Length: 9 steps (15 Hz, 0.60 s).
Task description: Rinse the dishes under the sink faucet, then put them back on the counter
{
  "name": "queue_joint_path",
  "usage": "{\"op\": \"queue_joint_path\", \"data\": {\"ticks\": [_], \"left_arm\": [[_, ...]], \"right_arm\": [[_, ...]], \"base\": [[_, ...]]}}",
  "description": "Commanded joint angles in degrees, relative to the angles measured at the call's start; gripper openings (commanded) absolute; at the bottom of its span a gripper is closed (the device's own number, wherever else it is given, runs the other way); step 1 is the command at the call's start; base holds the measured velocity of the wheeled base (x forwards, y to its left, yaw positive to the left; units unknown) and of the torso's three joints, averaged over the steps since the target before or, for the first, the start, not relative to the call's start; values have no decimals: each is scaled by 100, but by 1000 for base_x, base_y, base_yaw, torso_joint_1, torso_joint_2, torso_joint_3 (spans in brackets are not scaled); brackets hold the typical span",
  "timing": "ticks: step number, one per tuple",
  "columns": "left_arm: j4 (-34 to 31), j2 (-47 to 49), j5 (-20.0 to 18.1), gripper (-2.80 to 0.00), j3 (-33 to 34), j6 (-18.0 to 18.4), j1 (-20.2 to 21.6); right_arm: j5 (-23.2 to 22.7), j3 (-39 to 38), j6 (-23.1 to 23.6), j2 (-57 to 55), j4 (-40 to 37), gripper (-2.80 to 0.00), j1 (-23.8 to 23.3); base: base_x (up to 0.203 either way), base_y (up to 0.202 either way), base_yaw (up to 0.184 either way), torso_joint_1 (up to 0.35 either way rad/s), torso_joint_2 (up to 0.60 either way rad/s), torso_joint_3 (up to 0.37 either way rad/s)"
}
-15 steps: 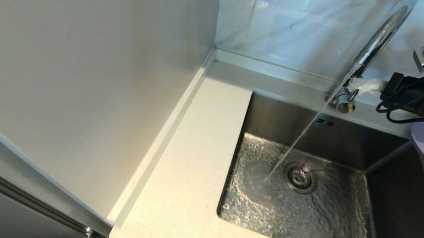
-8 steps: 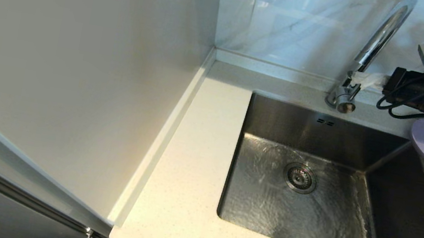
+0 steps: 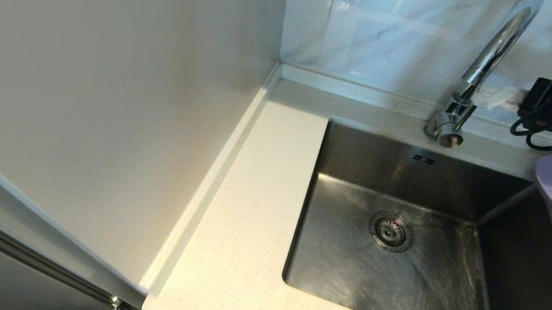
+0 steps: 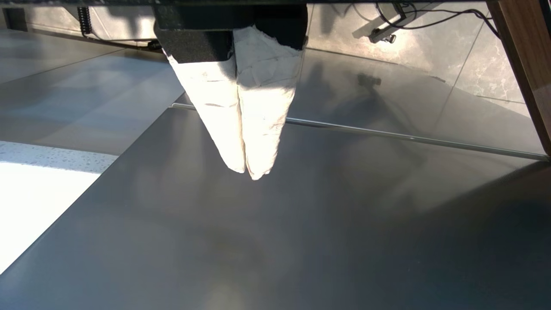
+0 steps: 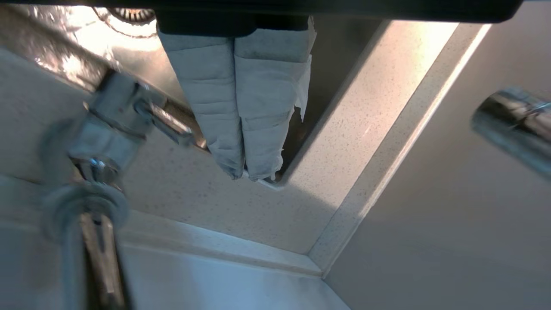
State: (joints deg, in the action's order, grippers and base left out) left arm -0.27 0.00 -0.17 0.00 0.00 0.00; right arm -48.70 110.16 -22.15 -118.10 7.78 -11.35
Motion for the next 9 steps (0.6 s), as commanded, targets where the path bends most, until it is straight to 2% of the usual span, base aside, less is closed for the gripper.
{"op": "queue_joint_path", "data": {"ticks": [1, 3, 6, 8, 9], "left_arm": [[0, 0, -1, -280, 0, 0, 0], [0, 0, -1, -280, 0, 0, 0], [0, 0, -1, -280, 0, 0, 0], [0, 0, -1, -280, 0, 0, 0], [0, 0, -1, -280, 0, 0, 0]], "right_arm": [[13, -208, 6, 515, -259, -280, -103], [262, -387, 115, 884, -792, -280, -155], [1014, -681, 842, 1350, -1793, -280, -320], [1792, -805, 1440, 1539, -2598, -280, -408], [2462, -815, 1897, 1587, -3058, -280, -429]], "base": [[0, 0, 0, 0, 0, 0], [0, 0, 0, 0, 0, 0], [0, 0, 0, 0, 0, 0], [0, 0, 0, 0, 0, 0], [0, 0, 0, 0, 0, 0]]}}
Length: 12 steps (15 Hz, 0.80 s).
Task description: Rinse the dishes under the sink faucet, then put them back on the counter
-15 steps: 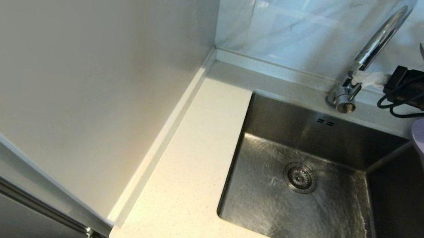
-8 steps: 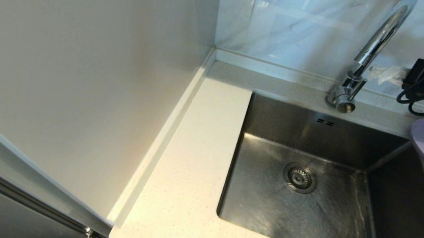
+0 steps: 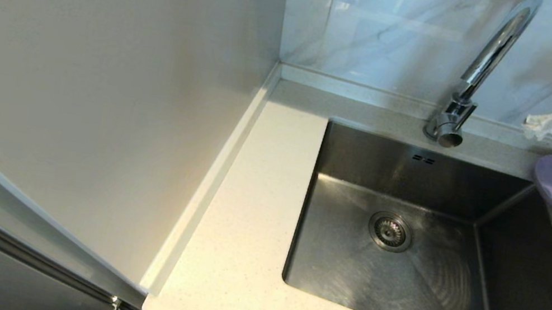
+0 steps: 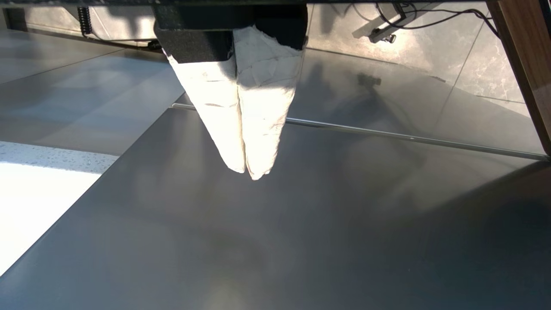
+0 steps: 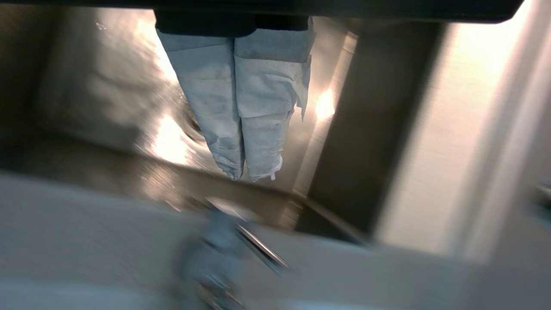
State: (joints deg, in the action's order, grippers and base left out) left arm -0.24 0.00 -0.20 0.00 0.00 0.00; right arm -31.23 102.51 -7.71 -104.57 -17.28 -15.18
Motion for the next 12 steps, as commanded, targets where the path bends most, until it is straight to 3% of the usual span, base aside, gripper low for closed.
{"op": "queue_joint_path", "data": {"ticks": [1, 3, 5, 8, 12], "left_arm": [[-2, 0, 2, -280, 0, 0, 0], [-2, 0, 2, -280, 0, 0, 0], [-2, 0, 2, -280, 0, 0, 0], [-2, 0, 2, -280, 0, 0, 0], [-2, 0, 2, -280, 0, 0, 0]], "right_arm": [[1435, -52, 825, 259, -895, -280, -54], [2683, -134, 1064, 271, -1181, -280, -91], [3411, -255, 1182, 260, -1224, -280, -366], [3944, -392, 1231, 276, -671, -280, -689], [4426, -709, 1041, 1053, 140, -280, -639]], "base": [[0, 0, 0, 0, 0, 0], [0, 0, 0, 0, 0, 0], [0, 0, 0, 0, 0, 0], [0, 0, 0, 0, 0, 0], [0, 0, 0, 0, 0, 0]]}}
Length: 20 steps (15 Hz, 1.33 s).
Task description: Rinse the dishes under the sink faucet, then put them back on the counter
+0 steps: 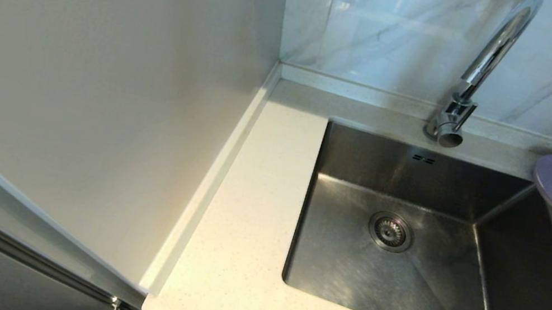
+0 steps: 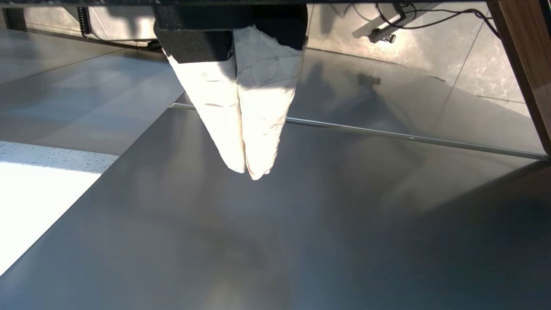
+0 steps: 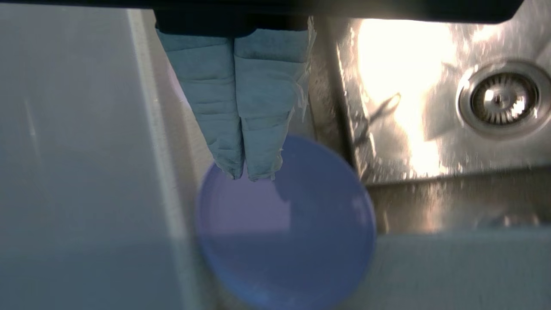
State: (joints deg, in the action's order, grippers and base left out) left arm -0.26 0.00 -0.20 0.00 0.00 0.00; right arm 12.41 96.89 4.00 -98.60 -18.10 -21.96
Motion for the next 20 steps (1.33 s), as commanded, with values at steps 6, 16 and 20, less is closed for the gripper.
{"op": "queue_joint_path", "data": {"ticks": [6, 16, 20], "left_arm": [[0, 0, 3, -280, 0, 0, 0], [0, 0, -6, -280, 0, 0, 0], [0, 0, 3, -280, 0, 0, 0]], "right_arm": [[108, -1891, -1052, 3441, 1580, -280, 705], [-533, -4573, 69, 8018, 455, -280, 1586], [-404, -5008, 83, 8208, 200, -280, 1730]], "base": [[0, 0, 0, 0, 0, 0], [0, 0, 0, 0, 0, 0], [0, 0, 0, 0, 0, 0]]}}
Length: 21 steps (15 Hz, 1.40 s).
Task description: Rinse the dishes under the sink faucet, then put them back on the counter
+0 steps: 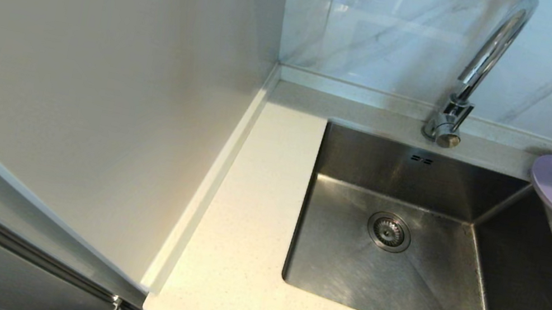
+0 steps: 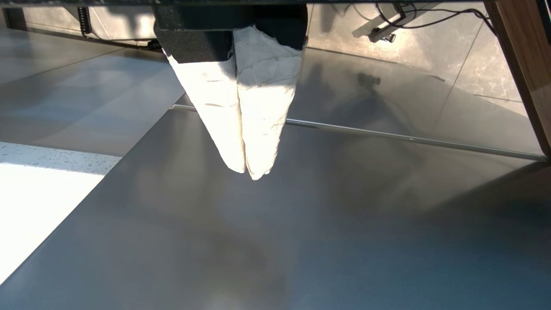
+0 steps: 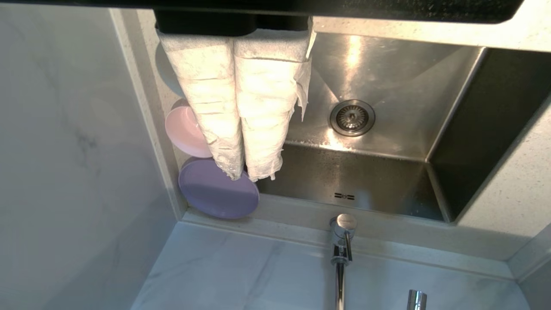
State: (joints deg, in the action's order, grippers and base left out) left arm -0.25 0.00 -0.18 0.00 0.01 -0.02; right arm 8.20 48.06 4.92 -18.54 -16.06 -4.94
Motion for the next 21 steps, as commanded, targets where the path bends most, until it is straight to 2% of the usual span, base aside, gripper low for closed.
{"op": "queue_joint_path", "data": {"ticks": [1, 3, 6, 8, 11, 12, 13, 15, 17, 21], "left_arm": [[-1, 0, 0, -280, 0, -1, 2], [-1, 0, 1, -280, 0, -1, 2], [-1, 0, 1, -280, 0, -1, 2], [-1, 0, 1, -280, 0, -1, 2], [-1, 0, 1, -280, 0, -1, 2], [-1, 0, 1, -280, 0, -1, 2], [-1, 0, -8, -280, 0, -1, 2], [-1, 0, 0, -280, 0, -1, 2], [-1, 0, 1, -280, 0, -1, 2], [-1, 0, 1, -280, 0, -1, 2]], "right_arm": [[24, -158, -9, 201, 5, -280, 29], [118, -233, -42, 328, -19, -280, 252], [232, -643, 181, 881, -169, -280, 434], [234, -740, 195, 1320, -630, -280, 476], [227, -949, 91, 1845, -1161, -280, 485], [225, -976, -227, 1845, -1189, -280, 485], [189, -1076, -275, 1845, -1203, -280, 485], [157, -1465, -138, 1845, -1143, -280, 485], [141, -2013, -200, 1845, -677, -280, 485], [-266, -3670, -251, 1845, 1522, -280, 485]], "base": [[0, 0, 0, 0, 0, 0], [0, 0, 0, 0, 0, 0], [0, 0, 0, 0, 0, 0], [0, 0, 0, 0, 0, 0], [0, 0, 0, 0, 0, 0], [0, 0, 0, 0, 0, 0], [0, 0, 0, 0, 0, 0], [0, 0, 0, 0, 0, 0], [0, 0, 0, 0, 0, 0], [0, 0, 0, 0, 0, 0]]}}
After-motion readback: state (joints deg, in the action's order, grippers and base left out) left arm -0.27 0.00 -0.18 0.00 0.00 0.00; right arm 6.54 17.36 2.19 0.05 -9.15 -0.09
